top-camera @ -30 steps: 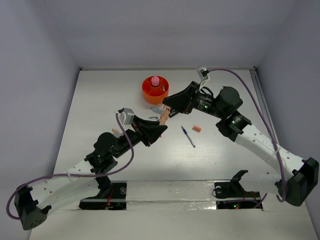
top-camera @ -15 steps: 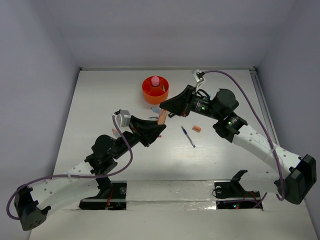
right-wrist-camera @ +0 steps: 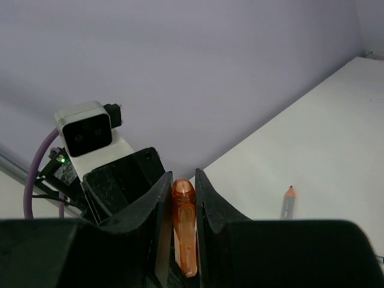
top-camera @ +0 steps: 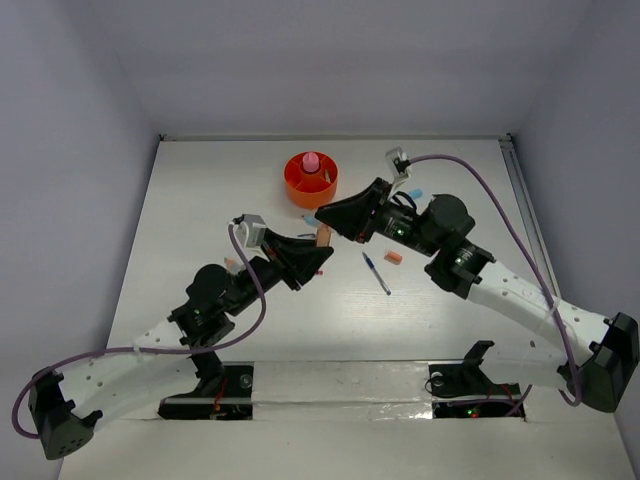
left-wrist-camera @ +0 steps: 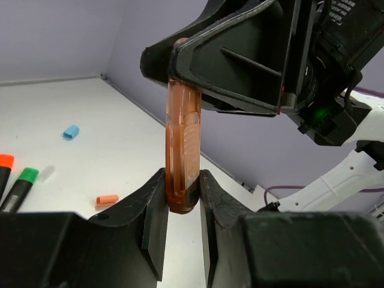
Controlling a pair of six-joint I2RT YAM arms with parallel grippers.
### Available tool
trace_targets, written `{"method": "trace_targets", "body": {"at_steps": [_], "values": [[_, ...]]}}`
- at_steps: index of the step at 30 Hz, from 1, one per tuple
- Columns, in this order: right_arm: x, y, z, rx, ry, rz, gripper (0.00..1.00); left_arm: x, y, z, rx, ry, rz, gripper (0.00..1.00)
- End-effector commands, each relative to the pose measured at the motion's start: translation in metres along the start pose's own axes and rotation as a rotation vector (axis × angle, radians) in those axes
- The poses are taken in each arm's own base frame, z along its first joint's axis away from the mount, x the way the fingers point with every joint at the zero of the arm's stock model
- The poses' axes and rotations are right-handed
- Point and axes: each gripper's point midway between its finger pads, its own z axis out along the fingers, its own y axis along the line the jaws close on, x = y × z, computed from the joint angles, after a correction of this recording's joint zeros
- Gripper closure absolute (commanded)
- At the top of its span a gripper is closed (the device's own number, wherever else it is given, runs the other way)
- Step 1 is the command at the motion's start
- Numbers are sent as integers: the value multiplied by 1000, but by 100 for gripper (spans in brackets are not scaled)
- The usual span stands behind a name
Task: Sort the stationery into containers
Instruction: Close the pen cap on the pen.
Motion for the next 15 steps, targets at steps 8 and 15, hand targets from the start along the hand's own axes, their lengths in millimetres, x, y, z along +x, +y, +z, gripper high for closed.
{"method": "trace_targets", "body": {"at_steps": [8, 15], "values": [[102, -15, -29, -28, 312, 1, 100, -109, -56, -9, 131, -267, -58, 100], [134, -9, -37, -113, 436, 80, 100, -117, -69, -10, 182, -268, -76, 100]]}}
